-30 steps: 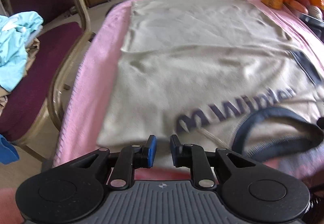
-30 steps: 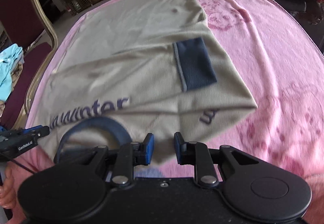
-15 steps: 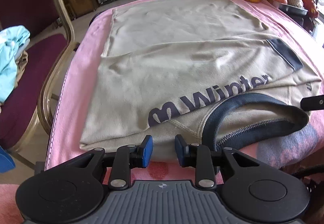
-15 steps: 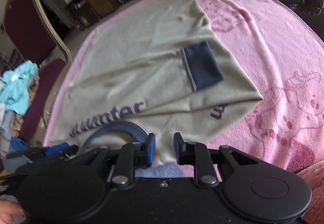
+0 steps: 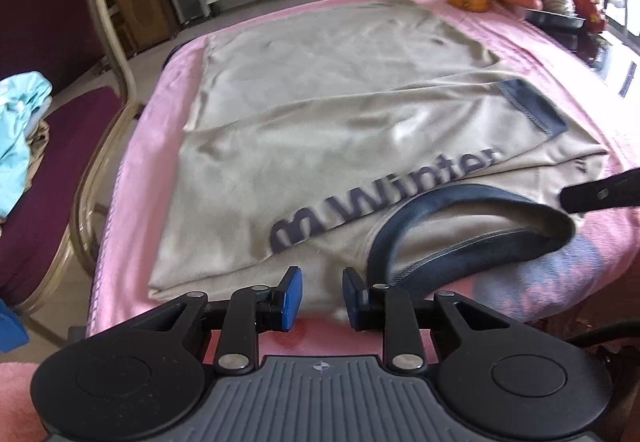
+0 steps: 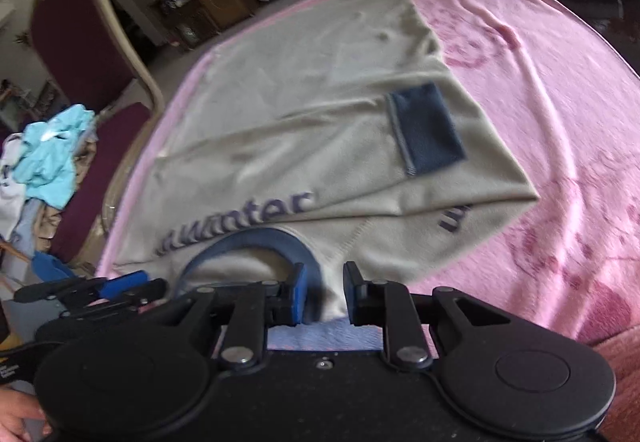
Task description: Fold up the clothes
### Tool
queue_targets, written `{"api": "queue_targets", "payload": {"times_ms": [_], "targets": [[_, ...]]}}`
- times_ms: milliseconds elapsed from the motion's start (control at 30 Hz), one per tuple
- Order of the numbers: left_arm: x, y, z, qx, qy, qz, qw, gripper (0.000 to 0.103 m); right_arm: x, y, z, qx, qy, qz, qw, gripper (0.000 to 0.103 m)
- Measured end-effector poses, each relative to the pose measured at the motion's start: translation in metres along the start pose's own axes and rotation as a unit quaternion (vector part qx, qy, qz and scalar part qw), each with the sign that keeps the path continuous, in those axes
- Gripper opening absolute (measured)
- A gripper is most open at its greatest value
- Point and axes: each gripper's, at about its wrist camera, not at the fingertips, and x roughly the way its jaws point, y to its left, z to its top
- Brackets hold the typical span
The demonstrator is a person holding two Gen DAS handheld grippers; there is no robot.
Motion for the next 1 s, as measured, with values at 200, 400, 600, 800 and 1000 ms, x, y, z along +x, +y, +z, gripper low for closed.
{"api": "queue_targets", "payload": {"times_ms": [200,400,600,800,1000], "targets": [[0.005,-0.007,-0.003,0.019,0.013,-0.016,0.9996,0.020,0.016,0.005,-0.002,-0.016,0.049,-0.020,0.998,0.019],[0.002,-0.004,0.003,0.017,0.015,0.000,0.9997,0.029,0.014,0.004,-0.001,-0.004,0.050,-0.012,0.999,0.019],[-0.029,0.037,0.043,-0.050,-0.027,-0.007,0.9983,0.030,-0.030,0.021,0.033,0.003,0.011,0.014,1.000,0.019],[-0.050,0.096,0.103,-0.096,-0.071,-0.002,0.9928,0.030,-0.077,0.046,0.101,-0.008,-0.057,0.018,0.998,0.035],[-0.017,0.137,0.162,-0.074,-0.080,0.058,0.9924,0.037,-0.077,0.055,0.168,-0.035,-0.115,-0.021,0.993,0.043]]}}
